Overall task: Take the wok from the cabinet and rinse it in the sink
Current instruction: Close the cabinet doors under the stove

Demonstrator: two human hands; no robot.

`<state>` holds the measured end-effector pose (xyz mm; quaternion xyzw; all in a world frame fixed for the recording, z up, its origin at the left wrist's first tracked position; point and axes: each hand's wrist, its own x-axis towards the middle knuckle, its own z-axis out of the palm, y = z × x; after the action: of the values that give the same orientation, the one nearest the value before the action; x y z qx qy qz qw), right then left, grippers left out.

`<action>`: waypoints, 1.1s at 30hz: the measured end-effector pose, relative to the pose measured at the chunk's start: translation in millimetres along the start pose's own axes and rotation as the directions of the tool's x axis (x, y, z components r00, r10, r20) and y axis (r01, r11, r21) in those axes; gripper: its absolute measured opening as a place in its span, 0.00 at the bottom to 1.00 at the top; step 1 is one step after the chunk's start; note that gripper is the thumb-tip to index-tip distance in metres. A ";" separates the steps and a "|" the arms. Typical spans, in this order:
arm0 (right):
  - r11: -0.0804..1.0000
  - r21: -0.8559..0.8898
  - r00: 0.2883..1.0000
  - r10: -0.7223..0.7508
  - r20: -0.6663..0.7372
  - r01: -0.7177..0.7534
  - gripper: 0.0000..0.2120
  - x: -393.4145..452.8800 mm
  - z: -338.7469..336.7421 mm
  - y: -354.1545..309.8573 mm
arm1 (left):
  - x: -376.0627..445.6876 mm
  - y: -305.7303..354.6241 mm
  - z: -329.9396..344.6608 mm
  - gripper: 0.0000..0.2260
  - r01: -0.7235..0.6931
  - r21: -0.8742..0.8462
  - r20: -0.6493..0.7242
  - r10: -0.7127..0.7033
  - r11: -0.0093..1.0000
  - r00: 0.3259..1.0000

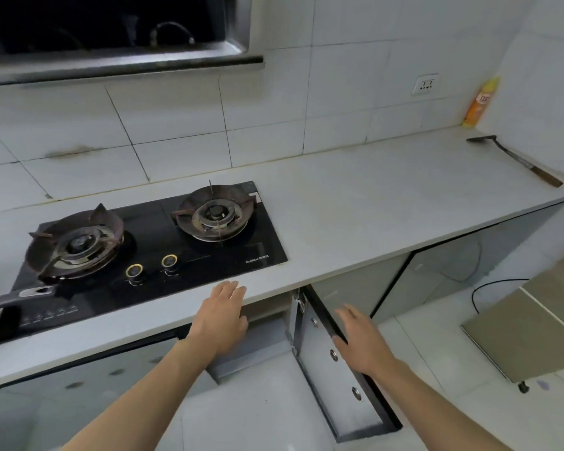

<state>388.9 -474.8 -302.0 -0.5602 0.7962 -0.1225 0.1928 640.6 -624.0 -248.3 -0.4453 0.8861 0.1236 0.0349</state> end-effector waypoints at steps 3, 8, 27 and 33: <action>0.999 -0.032 0.998 0.037 0.056 -0.035 0.20 -0.9 8.8 18.9 | 4.4 9.0 12.0 0.27 -0.002 0.017 0.034 0.002 1.000 0.999; 0.996 0.012 0.991 0.084 0.107 -0.085 0.18 1.1 29.2 34.2 | 20.0 5.4 32.2 0.26 -0.023 0.058 0.100 0.017 0.998 0.995; 0.975 0.047 0.968 0.208 0.143 -0.217 0.27 1.6 86.1 32.1 | 66.1 -58.6 91.3 0.27 -0.007 0.117 0.191 -0.015 0.993 0.981; 0.980 0.065 0.972 0.177 0.155 -0.189 0.26 -4.7 94.0 17.4 | 64.0 -63.5 94.9 0.27 -0.011 0.112 0.156 -0.007 0.994 0.988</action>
<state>417.4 -462.5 -392.5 -0.4840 0.8224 -0.0936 0.2840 648.1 -686.6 -363.1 -0.4307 0.8867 0.1082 0.1290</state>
